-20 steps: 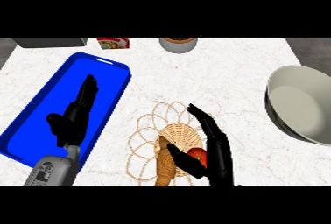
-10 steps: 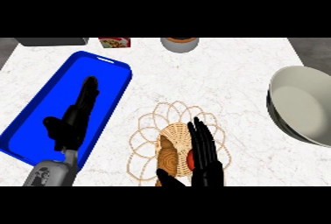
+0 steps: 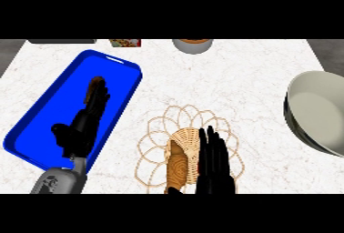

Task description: Pick the croissant from the placemat and place it in the bowl

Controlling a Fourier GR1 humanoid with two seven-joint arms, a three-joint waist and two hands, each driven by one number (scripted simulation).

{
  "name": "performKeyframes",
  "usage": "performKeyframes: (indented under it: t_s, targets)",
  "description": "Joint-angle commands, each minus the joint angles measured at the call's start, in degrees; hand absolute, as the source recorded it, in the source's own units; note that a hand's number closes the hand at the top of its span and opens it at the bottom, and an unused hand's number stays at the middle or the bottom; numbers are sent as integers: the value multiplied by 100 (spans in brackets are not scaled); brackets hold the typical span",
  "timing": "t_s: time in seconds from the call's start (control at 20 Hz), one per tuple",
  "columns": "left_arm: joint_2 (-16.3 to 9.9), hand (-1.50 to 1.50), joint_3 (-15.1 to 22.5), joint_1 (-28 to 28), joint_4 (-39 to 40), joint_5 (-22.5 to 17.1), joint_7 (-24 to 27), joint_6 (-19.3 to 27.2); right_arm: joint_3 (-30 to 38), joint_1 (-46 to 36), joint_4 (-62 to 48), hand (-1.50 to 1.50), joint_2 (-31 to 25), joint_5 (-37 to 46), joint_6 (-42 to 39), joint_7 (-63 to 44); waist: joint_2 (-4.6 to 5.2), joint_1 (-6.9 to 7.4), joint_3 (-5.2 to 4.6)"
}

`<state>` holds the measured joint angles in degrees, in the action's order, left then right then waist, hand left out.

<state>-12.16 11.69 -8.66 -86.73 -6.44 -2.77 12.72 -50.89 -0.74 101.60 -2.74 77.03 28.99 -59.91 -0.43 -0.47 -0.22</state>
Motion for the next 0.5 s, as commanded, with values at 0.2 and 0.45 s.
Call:
performKeyframes:
  t_s: [0.2,0.45]
  targets:
    - [150,0,8,-26,174,54,195,0,-431,-290,188,-150,258,-497,-887,-1894,50,67,13]
    - [72,0,-7,-147,94,39,-40,-111,-585,-351,260,-150,253,-673,-879,-2044,41,57,18]
